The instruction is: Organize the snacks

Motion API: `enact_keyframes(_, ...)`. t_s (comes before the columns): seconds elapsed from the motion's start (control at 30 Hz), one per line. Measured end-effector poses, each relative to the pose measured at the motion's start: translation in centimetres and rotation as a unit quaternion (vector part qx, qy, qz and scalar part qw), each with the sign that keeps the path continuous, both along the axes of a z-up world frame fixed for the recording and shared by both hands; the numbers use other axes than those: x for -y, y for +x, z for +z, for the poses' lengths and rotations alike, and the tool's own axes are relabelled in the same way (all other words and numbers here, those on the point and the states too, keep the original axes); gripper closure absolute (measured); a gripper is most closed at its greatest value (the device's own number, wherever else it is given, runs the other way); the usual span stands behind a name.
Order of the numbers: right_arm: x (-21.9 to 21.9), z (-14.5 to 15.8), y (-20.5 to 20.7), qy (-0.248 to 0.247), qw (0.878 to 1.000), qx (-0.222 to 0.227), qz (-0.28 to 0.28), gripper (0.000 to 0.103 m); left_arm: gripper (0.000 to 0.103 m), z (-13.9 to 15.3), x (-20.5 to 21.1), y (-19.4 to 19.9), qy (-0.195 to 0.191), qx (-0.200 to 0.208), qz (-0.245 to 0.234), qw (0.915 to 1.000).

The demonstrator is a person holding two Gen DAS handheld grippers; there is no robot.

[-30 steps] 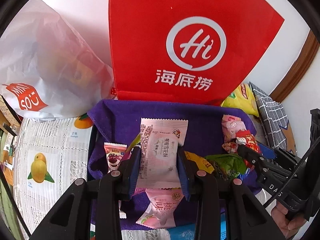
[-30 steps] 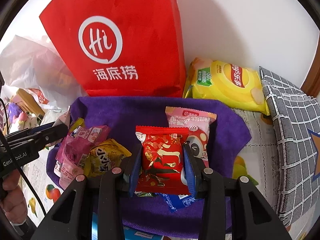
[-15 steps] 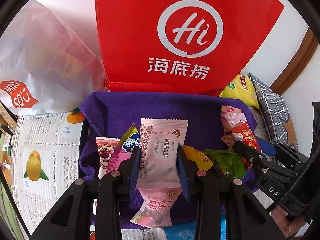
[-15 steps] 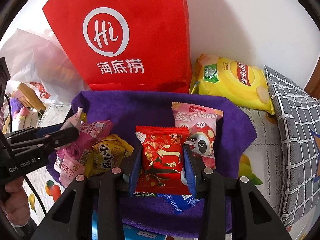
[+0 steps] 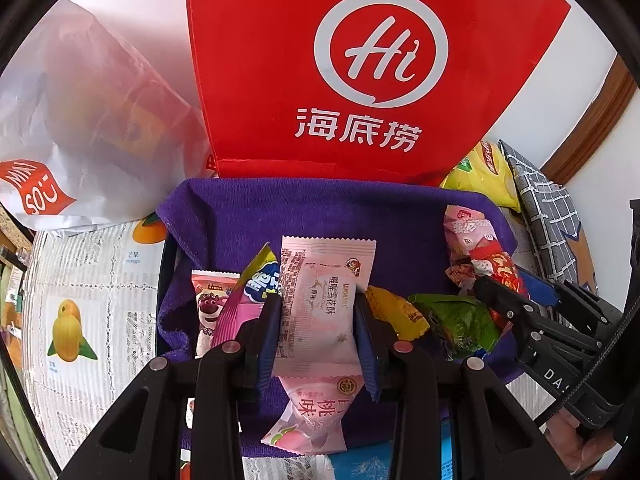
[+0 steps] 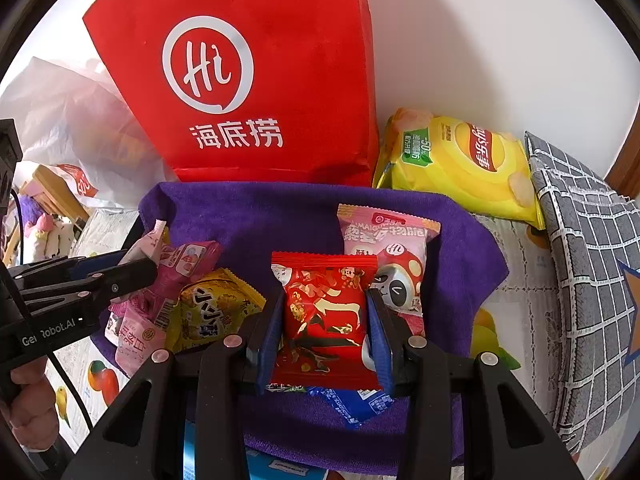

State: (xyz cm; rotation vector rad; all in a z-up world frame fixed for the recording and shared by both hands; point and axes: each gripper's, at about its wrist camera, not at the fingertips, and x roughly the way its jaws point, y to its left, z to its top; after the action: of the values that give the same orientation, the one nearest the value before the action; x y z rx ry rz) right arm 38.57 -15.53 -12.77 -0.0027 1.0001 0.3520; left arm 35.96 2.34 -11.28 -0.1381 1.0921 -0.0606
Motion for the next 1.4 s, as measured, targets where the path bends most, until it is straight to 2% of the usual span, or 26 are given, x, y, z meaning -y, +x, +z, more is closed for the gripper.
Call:
enact_keyframes(0.3,-0.1,0.1,-0.2,-0.007,1.0,0.005,-0.002,0.062,0.069,-0.1,0.2,0.0,0.001,-0.002,-0.005,1.0)
enact_keyframes(0.7,-0.2,0.6,-0.4,-0.002,1.0,0.009,-0.001,0.054,0.067,0.0,0.2,-0.2,-0.007,-0.008,-0.008,0.9999)
enact_keyframes(0.97,0.2,2.9,-1.4,0.009,0.999,0.037,-0.01,0.043,0.035,1.7,-0.1,-1.0,-0.015,0.006,-0.003,0.9999)
enact_keyframes(1.17,0.7,5.4,-2.9,0.005,0.997,0.067,-0.024,0.031,0.027,4.1,-0.1,-2.2,-0.009,0.036,0.001,0.9993)
enact_keyframes(1.4,0.9,8.0,-5.5,0.025,0.996,0.08,-0.03,0.025,0.025,7.0,0.4,-4.0,-0.005,0.067,-0.007,0.9977)
